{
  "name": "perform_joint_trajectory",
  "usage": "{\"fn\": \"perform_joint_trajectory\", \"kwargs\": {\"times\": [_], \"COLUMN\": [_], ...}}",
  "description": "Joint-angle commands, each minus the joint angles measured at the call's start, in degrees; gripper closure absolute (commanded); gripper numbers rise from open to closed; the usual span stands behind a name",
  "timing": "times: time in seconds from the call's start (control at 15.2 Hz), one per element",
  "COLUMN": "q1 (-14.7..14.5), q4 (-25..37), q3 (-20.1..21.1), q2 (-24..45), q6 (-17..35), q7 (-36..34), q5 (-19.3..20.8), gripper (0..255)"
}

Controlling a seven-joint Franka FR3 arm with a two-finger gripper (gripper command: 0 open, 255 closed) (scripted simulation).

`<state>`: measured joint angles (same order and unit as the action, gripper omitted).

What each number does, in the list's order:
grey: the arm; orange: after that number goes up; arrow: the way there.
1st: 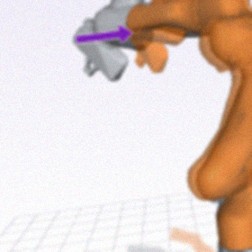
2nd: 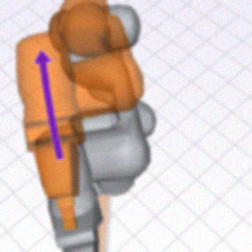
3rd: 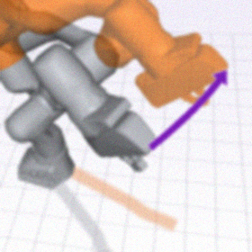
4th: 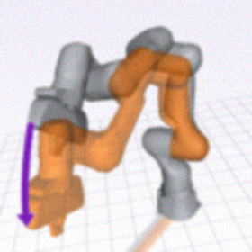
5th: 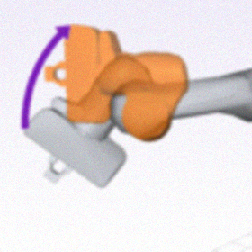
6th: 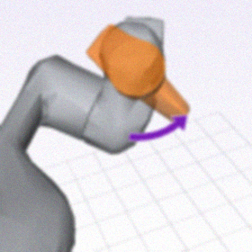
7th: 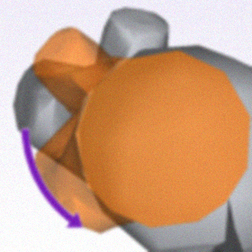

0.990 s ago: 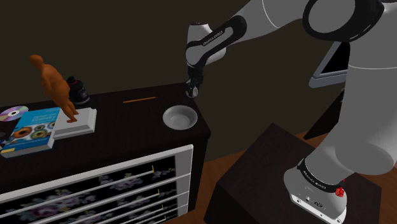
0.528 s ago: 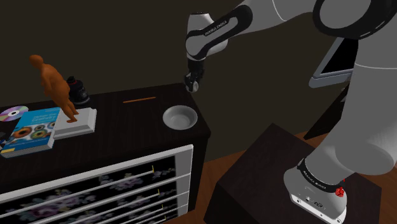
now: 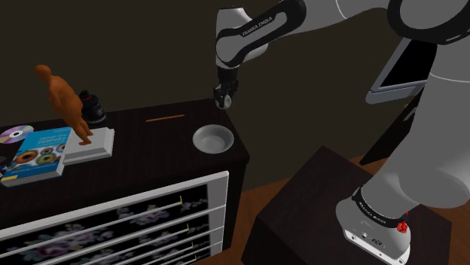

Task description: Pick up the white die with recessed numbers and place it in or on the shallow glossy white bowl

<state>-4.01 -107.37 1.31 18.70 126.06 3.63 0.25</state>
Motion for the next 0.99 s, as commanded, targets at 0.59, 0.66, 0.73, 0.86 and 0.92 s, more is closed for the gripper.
{"fn": "perform_joint_trajectory", "kwargs": {"times": [0.59, 0.66, 0.73, 0.86, 0.92], "q1": [-7.40, -7.41, -7.43, -7.45, -7.47], "q4": [-6.07, -6.32, -6.58, -7.06, -7.28], "q3": [3.86, 3.84, 3.82, 3.79, 3.77], "q2": [-4.53, -4.11, -3.70, -2.84, -2.40], "q6": [1.52, 2.19, 2.86, 4.19, 4.85], "q7": [-11.88, -11.92, -11.95, -12.02, -12.06], "q5": [1.07, 1.12, 1.17, 1.29, 1.34], "gripper": [255, 255, 255, 255, 255]}}
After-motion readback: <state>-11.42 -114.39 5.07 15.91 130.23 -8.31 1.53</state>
